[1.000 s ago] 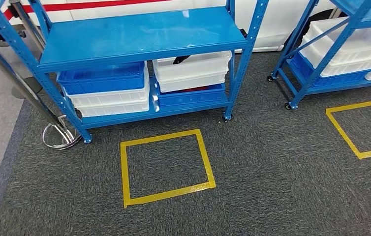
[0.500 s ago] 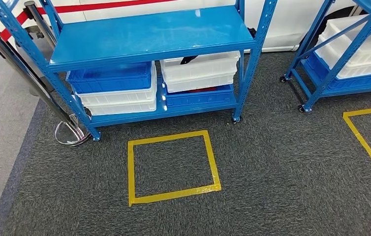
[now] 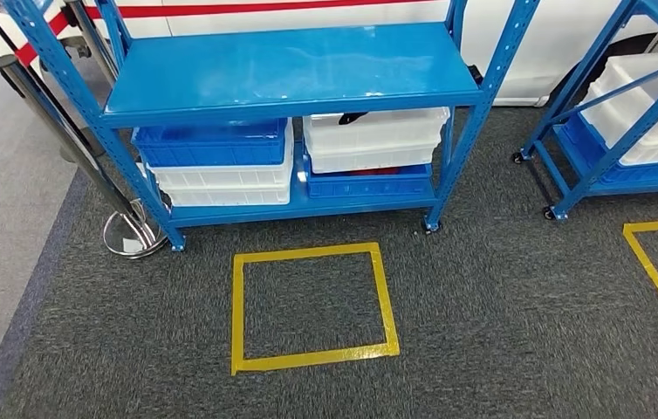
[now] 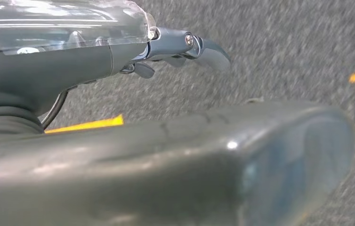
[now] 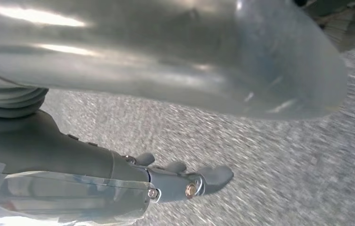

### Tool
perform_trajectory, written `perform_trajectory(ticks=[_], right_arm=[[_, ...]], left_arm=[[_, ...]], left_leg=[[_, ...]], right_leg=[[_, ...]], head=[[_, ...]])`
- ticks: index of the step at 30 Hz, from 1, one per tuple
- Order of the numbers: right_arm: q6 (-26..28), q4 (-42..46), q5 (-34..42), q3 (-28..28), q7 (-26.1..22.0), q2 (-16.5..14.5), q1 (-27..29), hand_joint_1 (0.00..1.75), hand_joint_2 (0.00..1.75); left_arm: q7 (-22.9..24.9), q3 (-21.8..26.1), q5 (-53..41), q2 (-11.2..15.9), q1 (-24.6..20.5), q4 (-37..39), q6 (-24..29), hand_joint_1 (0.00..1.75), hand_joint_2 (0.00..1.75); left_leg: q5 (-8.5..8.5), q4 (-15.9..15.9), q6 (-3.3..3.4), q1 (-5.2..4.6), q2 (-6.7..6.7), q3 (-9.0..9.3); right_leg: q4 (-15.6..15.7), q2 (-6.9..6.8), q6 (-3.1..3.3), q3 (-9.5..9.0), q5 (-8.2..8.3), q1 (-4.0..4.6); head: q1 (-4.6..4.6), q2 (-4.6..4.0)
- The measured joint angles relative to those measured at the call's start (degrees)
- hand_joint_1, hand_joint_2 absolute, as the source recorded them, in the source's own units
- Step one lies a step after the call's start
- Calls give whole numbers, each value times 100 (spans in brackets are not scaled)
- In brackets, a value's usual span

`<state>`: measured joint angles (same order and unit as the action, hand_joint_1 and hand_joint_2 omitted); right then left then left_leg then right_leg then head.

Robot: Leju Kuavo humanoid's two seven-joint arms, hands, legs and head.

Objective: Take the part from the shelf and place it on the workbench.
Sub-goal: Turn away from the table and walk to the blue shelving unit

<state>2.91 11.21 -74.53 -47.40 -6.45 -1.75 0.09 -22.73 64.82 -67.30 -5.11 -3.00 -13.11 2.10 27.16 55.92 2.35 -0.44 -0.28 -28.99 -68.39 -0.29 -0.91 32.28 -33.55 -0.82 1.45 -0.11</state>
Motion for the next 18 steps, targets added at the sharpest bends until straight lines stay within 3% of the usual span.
perform_trajectory(ticks=[2,3,4,5,6,8,9,12,14,15,17,18], right_arm=[[1,1,0,-18,0,2,9,0,0],[2,1,0,-25,0,4,20,0,0],[1,1,0,-28,0,4,34,0,0],[1,1,0,-29,0,4,48,0,0],[-1,-1,0,-29,0,4,69,0,0],[-1,-3,0,-29,0,4,82,0,0],[-1,-2,0,-30,0,4,81,0,0],[-1,3,0,-32,-1,3,69,0,0],[-1,3,0,-32,-5,2,69,0,0],[-1,3,0,-32,-7,2,71,0,0],[-1,3,0,-32,-8,2,69,0,0],[-1,3,0,-32,-7,2,70,0,0]], left_arm=[[0,11,7,-1,-5,0,0,0,0],[0,15,9,-1,3,0,0,0,0],[0,19,9,-2,13,1,-1,0,0],[0,21,7,-7,23,1,-2,0,0],[0,23,5,-11,30,2,-3,0,0],[0,26,2,-21,24,2,-4,0,0],[0,28,2,-22,17,2,-3,0,0],[1,31,9,-23,-16,2,-1,0,0],[1,32,11,-22,-34,2,-4,0,0],[1,32,11,-22,-37,2,-7,0,0],[2,32,11,-25,-23,2,-13,0,0],[4,32,11,-27,-9,2,-15,0,0]], left_leg=[[105,-1,-5,5,-23,108],[170,-1,-19,12,-41,188],[242,-1,-40,24,-59,284],[321,-1,-65,37,-73,383],[404,5,-94,44,-82,476],[565,4,-165,44,-92,597],[614,7,-206,38,-94,651],[558,226,-299,44,-83,678],[523,847,-356,60,-52,332],[610,1224,-384,66,-36,64],[1015,1709,-409,72,-20,-449],[1199,1745,-406,73,-18,-626]], right_leg=[[-530,8,-53,480,-228,-10],[-570,8,-78,621,-233,-16],[-426,8,-100,669,-122,-25],[-134,7,-109,646,105,-36],[226,5,-111,610,447,-45],[680,-1,-39,554,880,-33],[764,2,11,542,957,-24],[828,13,154,354,826,-26],[886,4,214,166,719,-36],[907,3,231,75,654,-35],[928,15,242,-106,511,-34],[932,23,240,-213,428,-32]], head=[[-4,0],[-4,0],[-5,0],[-5,0],[-11,0],[-21,0],[-25,-1],[-21,-1],[-10,0],[-6,0],[-4,0],[-4,0]])
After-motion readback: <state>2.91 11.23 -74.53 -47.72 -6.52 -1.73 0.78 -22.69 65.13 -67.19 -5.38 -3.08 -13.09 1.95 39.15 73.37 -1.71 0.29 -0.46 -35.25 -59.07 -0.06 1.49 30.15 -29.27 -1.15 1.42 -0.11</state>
